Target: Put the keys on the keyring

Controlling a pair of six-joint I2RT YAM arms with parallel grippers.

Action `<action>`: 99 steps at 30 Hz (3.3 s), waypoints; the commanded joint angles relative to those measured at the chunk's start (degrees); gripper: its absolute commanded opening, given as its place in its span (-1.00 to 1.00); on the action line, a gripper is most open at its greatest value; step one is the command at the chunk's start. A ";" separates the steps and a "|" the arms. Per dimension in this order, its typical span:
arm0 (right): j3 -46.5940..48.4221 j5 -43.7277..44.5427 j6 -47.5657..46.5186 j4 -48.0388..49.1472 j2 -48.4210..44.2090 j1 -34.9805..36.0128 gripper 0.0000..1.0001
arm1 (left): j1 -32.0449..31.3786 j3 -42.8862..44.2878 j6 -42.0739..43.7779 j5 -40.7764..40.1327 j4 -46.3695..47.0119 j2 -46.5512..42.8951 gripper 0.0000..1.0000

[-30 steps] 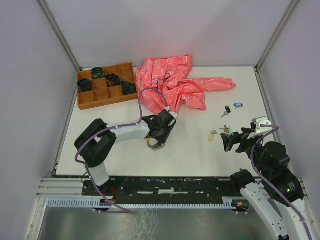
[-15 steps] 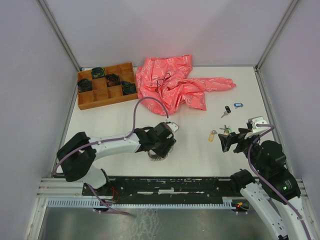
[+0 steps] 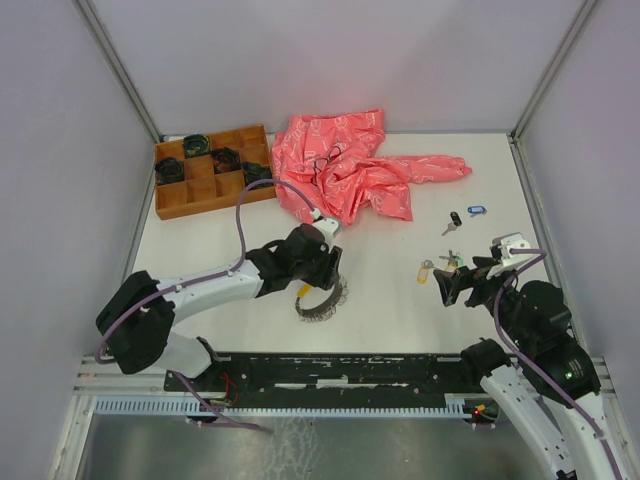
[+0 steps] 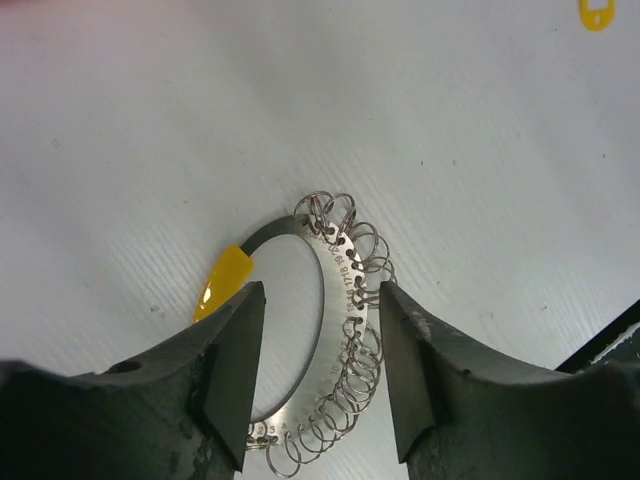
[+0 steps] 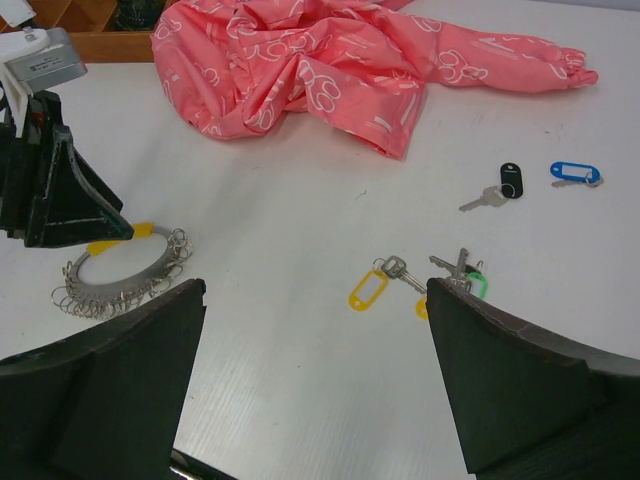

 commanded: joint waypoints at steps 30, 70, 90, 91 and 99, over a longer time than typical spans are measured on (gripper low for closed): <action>-0.58 -3.62 -1.34 4.25 -0.22 0.38 0.99 | 10.34 3.64 9.13 21.54 11.00 17.74 -0.20; 1.69 -23.47 4.54 5.41 26.76 0.34 0.92 | 1.00 5.35 5.58 15.53 12.06 12.93 -0.31; -2.06 -28.43 6.06 12.10 32.93 0.34 0.82 | 1.09 0.45 4.16 14.64 17.13 12.71 -0.33; -2.19 -28.53 6.04 12.06 32.85 0.38 0.81 | 1.08 0.88 5.18 14.82 17.04 13.35 -0.33; -2.82 -28.89 5.96 12.35 32.30 0.35 0.78 | 1.09 2.99 11.26 17.27 16.73 17.40 -0.38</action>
